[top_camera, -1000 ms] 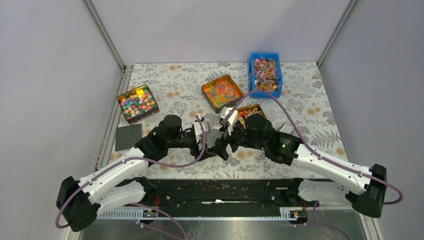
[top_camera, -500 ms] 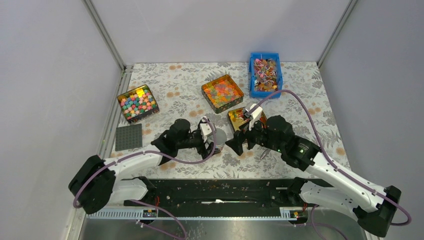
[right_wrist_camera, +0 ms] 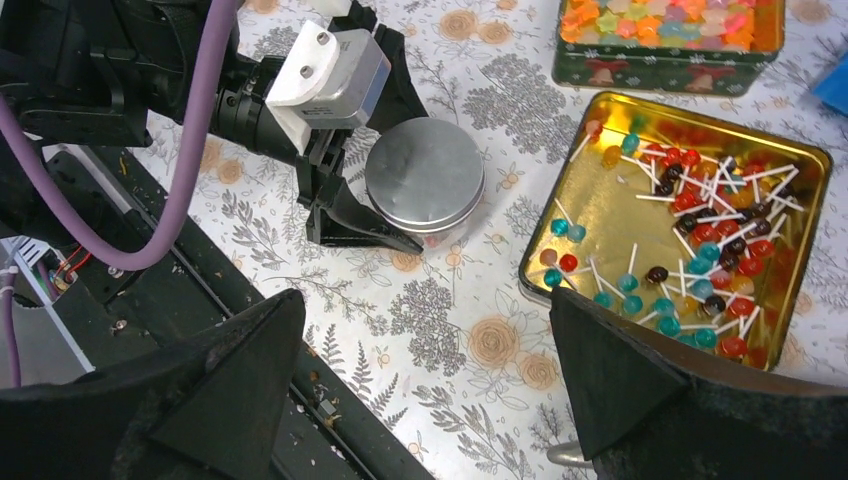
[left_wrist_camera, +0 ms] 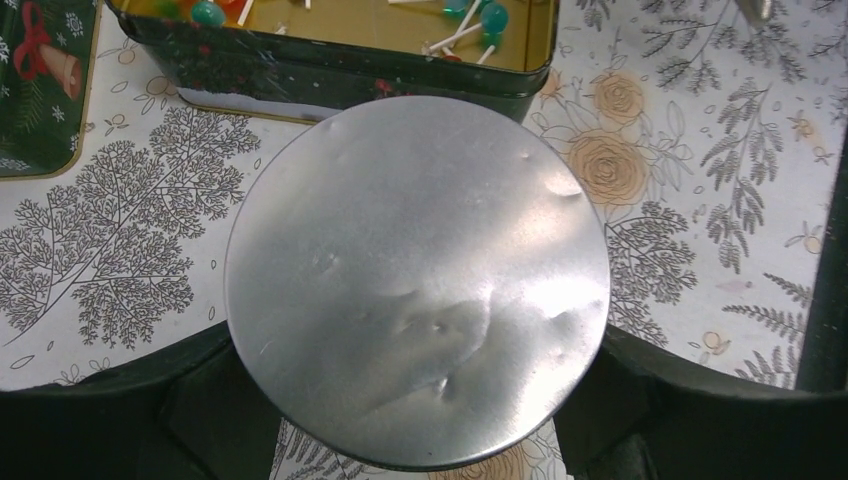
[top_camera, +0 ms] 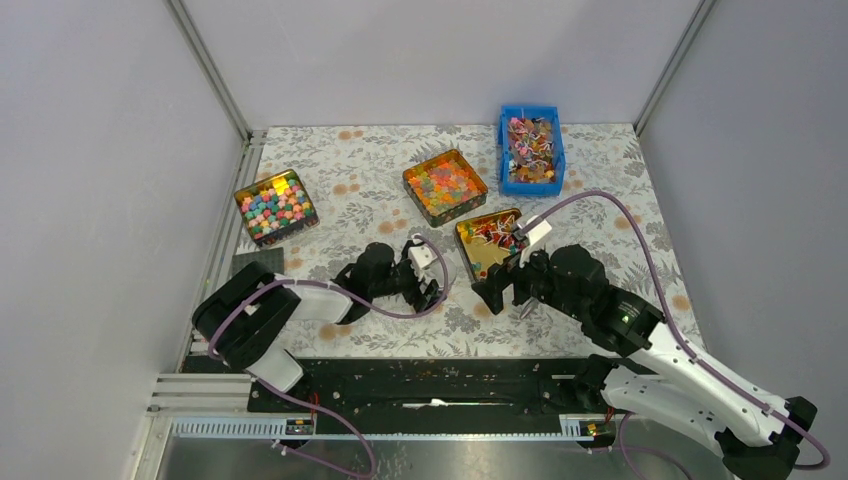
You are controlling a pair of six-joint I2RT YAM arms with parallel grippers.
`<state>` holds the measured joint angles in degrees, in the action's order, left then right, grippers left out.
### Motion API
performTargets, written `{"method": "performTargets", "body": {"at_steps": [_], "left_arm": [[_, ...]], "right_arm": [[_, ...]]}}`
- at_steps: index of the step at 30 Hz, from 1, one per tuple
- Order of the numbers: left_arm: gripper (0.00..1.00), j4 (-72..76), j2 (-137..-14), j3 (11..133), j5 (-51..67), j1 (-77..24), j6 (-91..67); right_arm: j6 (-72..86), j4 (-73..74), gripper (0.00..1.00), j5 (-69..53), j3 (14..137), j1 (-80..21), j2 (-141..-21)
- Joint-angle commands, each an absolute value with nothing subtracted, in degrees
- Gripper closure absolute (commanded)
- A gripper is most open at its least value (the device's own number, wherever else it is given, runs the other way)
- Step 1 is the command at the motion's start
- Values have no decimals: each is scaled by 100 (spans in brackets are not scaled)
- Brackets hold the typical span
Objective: Pack the candies
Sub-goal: Place the packing bottle at the center of the board.
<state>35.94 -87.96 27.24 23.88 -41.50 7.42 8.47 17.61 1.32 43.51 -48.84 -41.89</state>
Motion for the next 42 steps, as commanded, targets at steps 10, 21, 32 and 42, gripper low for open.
{"method": "performTargets", "body": {"at_steps": [10, 21, 32, 42], "left_arm": [[41, 4692, -9211, 2690, 2021, -4122, 432], [1, 4701, -9170, 2514, 2182, -4117, 345], [1, 4430, -8387, 2313, 2213, -4109, 14], [1, 3194, -6636, 1952, 1506, -4101, -452]], "right_arm": [[1286, 2044, 0, 712, 4152, -4834, -3650], [1279, 2163, 0, 478, 4202, -4834, -3721], [1136, 2146, 0, 366, 4291, -4834, -3966], [995, 1793, 1, 20, 4412, -4834, -4516]]}}
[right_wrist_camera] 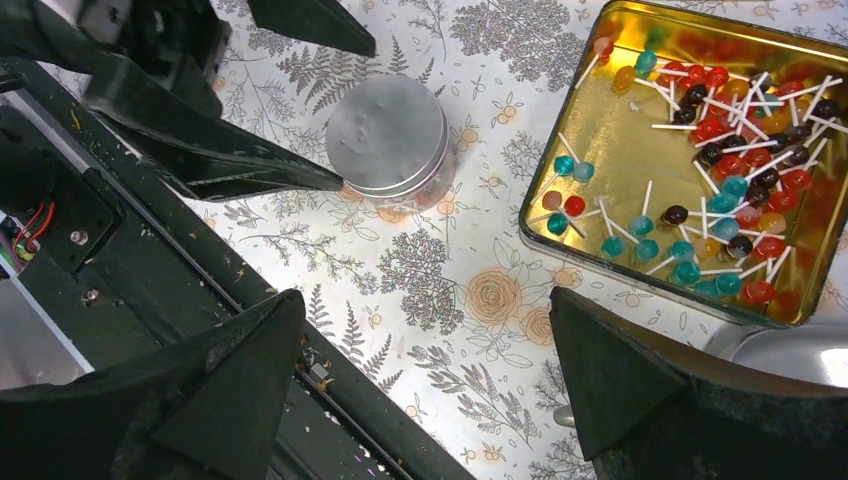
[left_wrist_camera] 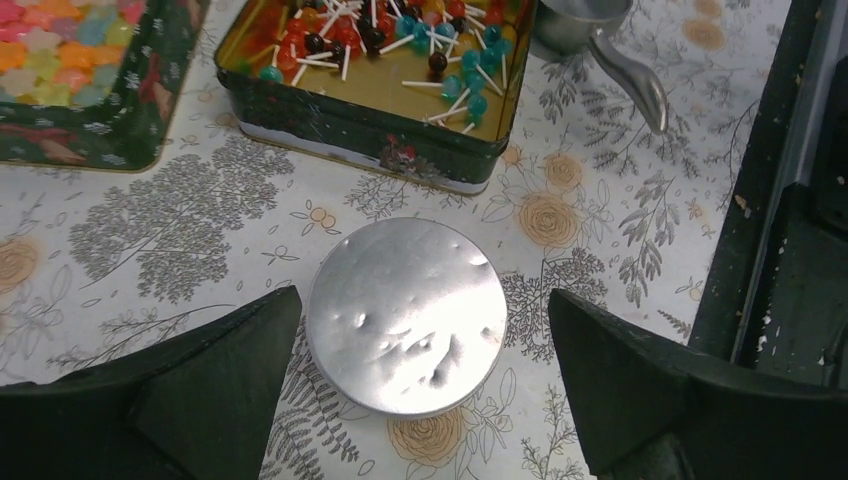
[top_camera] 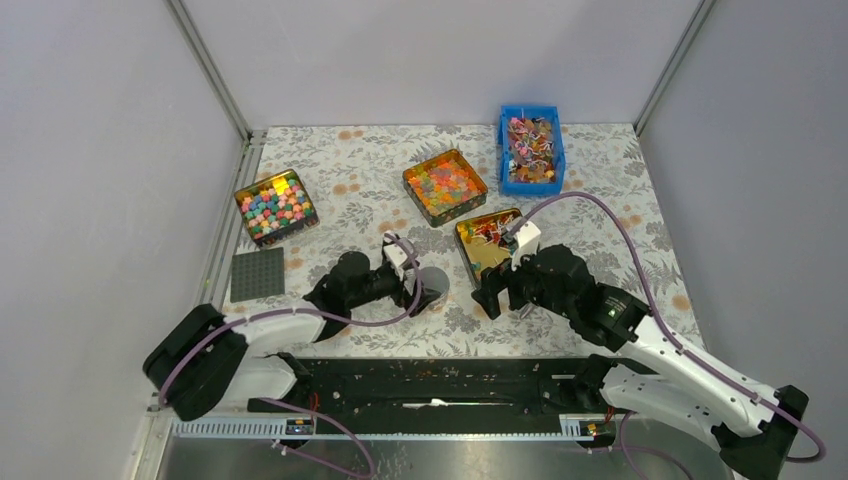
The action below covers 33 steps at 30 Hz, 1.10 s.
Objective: Pack the candies
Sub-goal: Reset both arms
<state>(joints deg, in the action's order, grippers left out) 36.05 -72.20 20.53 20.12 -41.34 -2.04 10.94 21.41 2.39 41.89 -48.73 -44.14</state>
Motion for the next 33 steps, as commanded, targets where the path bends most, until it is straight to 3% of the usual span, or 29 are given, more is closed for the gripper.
{"method": "performTargets", "body": {"at_steps": [1, 6, 14, 24, 28, 33], "left_arm": [[1, 3050, -6472, 1951, 1379, -4080, -541], [1, 2375, -5948, 2130, 1415, -3635, -970], [1, 2116, -5294, 2258, 2042, -1926, -1666], [1, 1197, -3783, 1940, 1306, -44, -1043], [1, 1352, -3908, 1797, 1218, 268, -567], [1, 2437, -4442, 1427, 1221, 372, -350]], "right_arm": [[988, 1730, 0, 18, 4407, -4834, -4577], [1184, 1394, 1, -224, 4382, -4563, -4762], [1734, 669, 1, -956, 3955, -3024, -4882], [1043, 550, 0, 430, 3081, -1499, -4301], [700, 434, 0, 995, 2659, -1183, -4155], [511, -893, 0, 990, 1927, -813, -4124]]}}
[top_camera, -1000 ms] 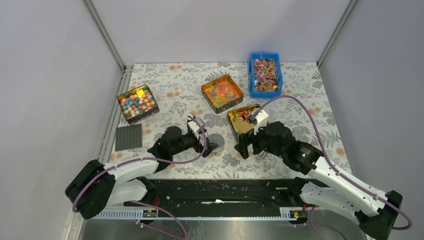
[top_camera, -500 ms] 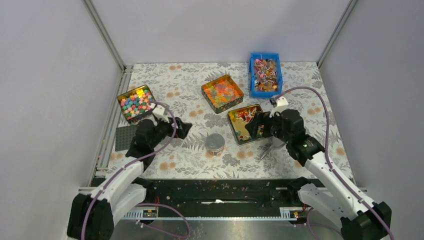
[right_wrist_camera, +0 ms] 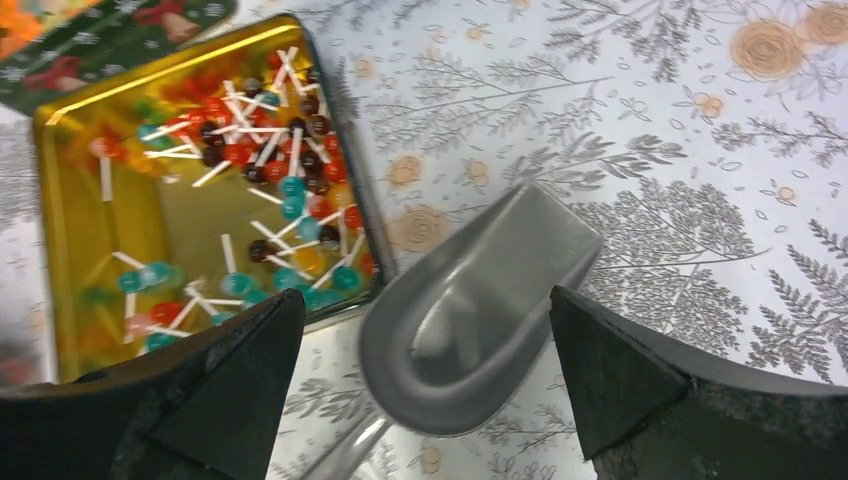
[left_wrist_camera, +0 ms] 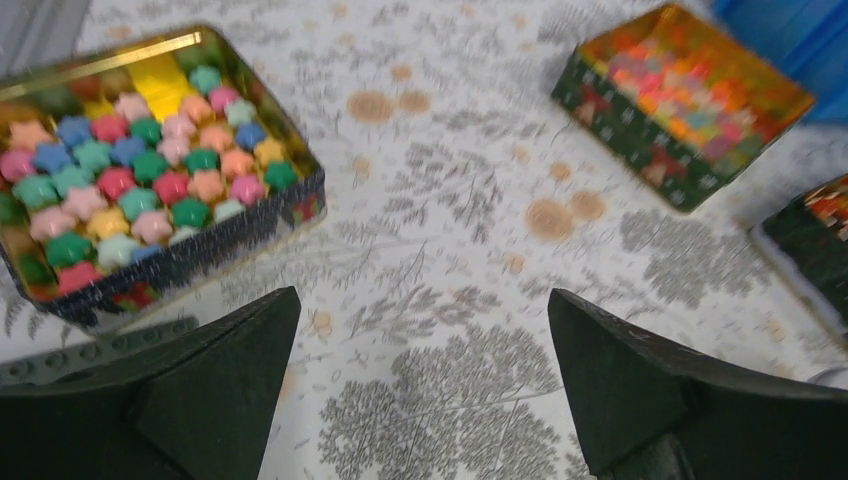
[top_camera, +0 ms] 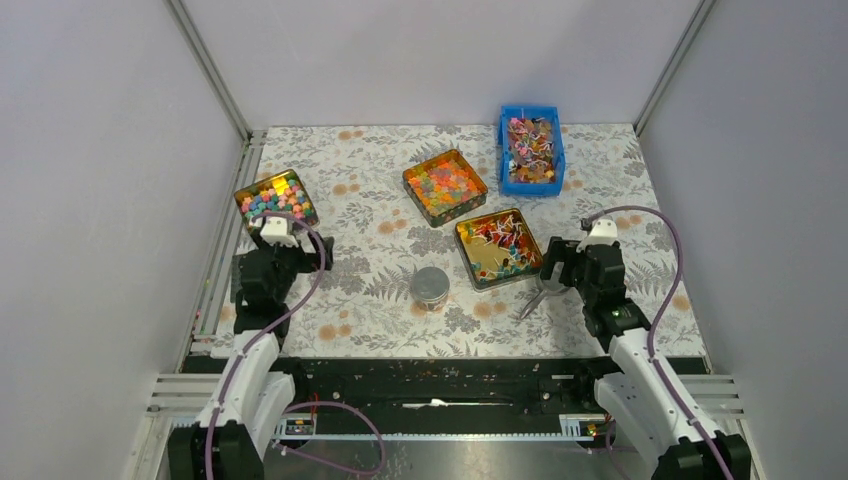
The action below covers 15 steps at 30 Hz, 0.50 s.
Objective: Pack the candies
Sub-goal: Reset both arms
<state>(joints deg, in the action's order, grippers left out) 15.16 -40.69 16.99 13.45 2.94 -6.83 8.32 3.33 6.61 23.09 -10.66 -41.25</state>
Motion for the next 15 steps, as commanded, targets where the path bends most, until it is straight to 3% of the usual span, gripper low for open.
{"method": "performTargets", "body": {"at_steps": [1, 6, 15], "left_arm": [[1, 2725, -4614, 1364, 1247, 377, -374], [1, 3978, -5385, 1138, 1221, 371, -191], [1, 5658, -7072, 1305, 1245, 410, -432]], "right_arm": [[453, -1130, 1, 868, 1821, -763, -4243], [-262, -2103, 1, 625, 1553, -573, -4971], [-80, -3690, 0, 61, 1360, -80, -5956]]}}
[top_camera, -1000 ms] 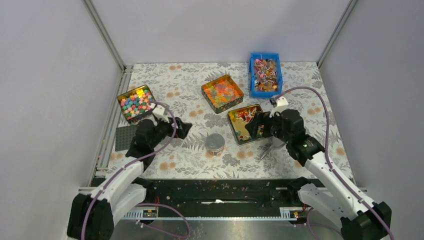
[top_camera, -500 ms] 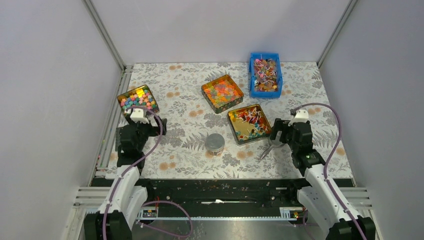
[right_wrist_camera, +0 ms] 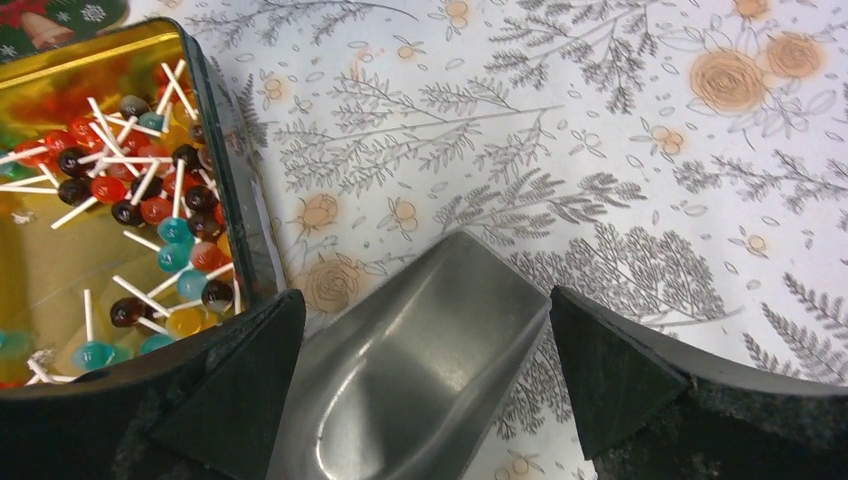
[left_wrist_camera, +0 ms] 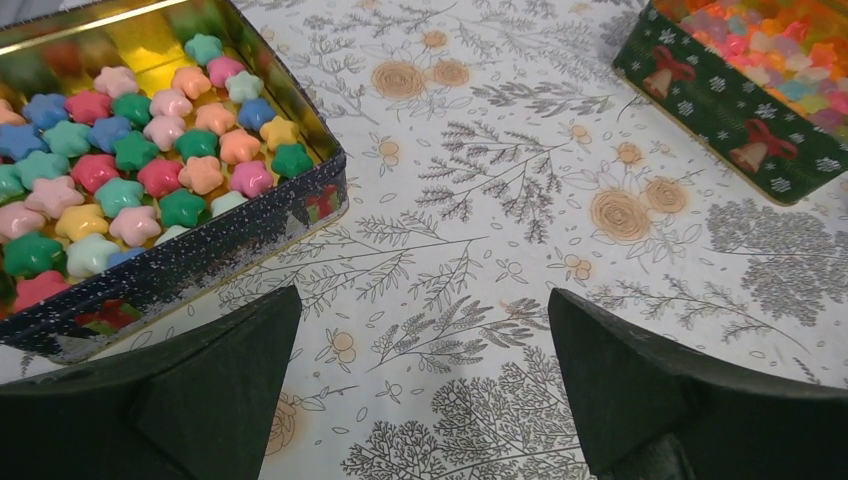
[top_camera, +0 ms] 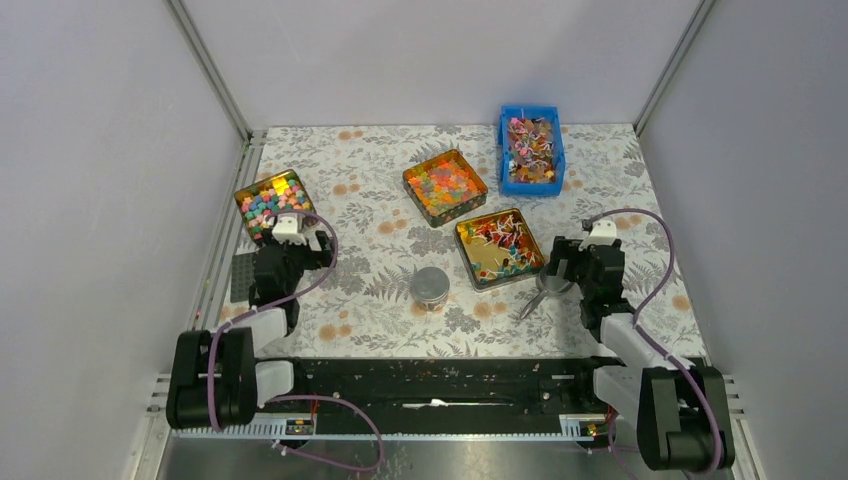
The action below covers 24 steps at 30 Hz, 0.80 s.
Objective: Pack the candies
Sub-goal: Reset both arms
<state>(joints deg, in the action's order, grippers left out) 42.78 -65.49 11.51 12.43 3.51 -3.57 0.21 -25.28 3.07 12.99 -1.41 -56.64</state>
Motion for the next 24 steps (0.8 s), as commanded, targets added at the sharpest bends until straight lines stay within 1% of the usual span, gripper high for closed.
{"method": "performTargets", "body": {"at_steps": [1, 3, 4, 6, 8, 9, 11, 12, 13, 15, 17, 18, 19, 20, 22, 24], "left_arm": [[1, 5780, -7233, 1346, 1240, 419, -445], [1, 5746, -7437, 1513, 1342, 426, -376], [1, 5499, -7443, 1583, 1459, 421, -302], [1, 5551, -7482, 1589, 1524, 422, -265], [1, 5565, -7517, 1592, 1477, 415, -277], [1, 5516, -7504, 1602, 1393, 396, -270], [1, 5910, -7599, 1413, 651, 216, -343], [1, 6340, -7754, 1298, 519, 195, -437], [1, 6239, -7703, 1273, 475, 194, -441], [1, 6120, -7742, 1382, 600, 169, -332], [1, 5873, -7699, 1449, 580, 121, -273], [1, 6015, -7735, 1420, 590, 120, -283], [1, 5967, -7716, 1439, 592, 122, -287], [1, 5885, -7706, 1456, 579, 115, -278], [1, 5958, -7724, 1442, 557, 114, -273], [1, 5932, -7718, 1450, 554, 106, -272]], "right_arm": [[-61, -3816, 1, 176, 1370, -70, -6038], [-49, -3978, 0, 229, 1461, -37, -6267], [-105, -4024, 0, 144, 1531, -37, -6377], [-207, -4114, 0, -108, 1702, -36, -6654], [-242, -3872, 1, -399, 2045, -35, -7010], [-279, -3646, 1, -601, 2291, -35, -7192], [-246, -3363, 0, -878, 2641, -35, -7474], [-321, -3656, 0, -1059, 2470, -35, -7572], [-220, -4229, 1, -1097, 2251, -37, -7669], [-160, -4536, 1, -802, 2036, 128, -7577], [74, -5669, 1, -517, 1602, 143, -7859], [147, -5640, 1, -469, 1620, 147, -7826], [92, -5173, 1, -456, 1756, 141, -7739], [60, -5122, 1, -426, 1767, 145, -7722], [185, -5588, 0, -418, 1632, 141, -7829], [156, -5433, 0, -374, 1665, 141, -7777]]}}
